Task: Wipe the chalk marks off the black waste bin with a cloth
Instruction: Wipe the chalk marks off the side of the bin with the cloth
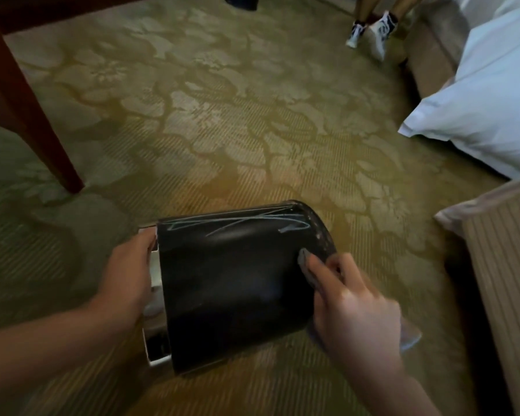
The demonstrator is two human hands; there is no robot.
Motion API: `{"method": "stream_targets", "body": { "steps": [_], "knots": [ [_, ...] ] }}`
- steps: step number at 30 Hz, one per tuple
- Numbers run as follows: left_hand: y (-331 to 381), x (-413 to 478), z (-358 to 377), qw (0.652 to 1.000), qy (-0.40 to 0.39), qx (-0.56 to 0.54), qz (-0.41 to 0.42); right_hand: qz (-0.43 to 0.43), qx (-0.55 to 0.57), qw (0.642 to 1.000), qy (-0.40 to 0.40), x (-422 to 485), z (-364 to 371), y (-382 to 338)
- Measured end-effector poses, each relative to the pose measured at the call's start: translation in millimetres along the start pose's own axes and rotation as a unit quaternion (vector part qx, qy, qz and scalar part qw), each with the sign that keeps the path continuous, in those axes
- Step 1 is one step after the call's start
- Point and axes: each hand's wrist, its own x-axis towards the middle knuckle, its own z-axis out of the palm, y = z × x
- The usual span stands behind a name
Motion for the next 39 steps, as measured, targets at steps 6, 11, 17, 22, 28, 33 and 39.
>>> {"method": "stream_targets", "body": {
  "steps": [6,11,17,22,28,33,39],
  "knots": [
    [-4,-4,7,0.997,0.038,0.051,0.051,0.013,-0.069,0.997,0.012,65,-12,-1],
    [-10,-4,0,0.999,-0.018,0.009,-0.036,-0.048,-0.037,0.998,0.002,55,-19,-34],
    [-15,-3,-3,0.988,-0.027,-0.07,-0.136,-0.099,-0.058,0.993,-0.008,66,-17,-29],
    [-10,-5,2,0.99,-0.019,-0.1,-0.095,-0.092,-0.081,0.992,-0.013,80,-22,5],
    [-14,-2,2,0.998,-0.021,-0.057,-0.033,-0.229,-0.008,0.972,-0.042,56,-22,-20],
    [-20,0,0,1.0,-0.014,-0.024,-0.005,-0.111,-0.127,0.985,-0.042,93,-24,7],
    [-22,-7,-4,0.994,-0.039,-0.056,-0.079,-0.154,-0.047,0.985,-0.066,67,-28,-29]
  ]
}}
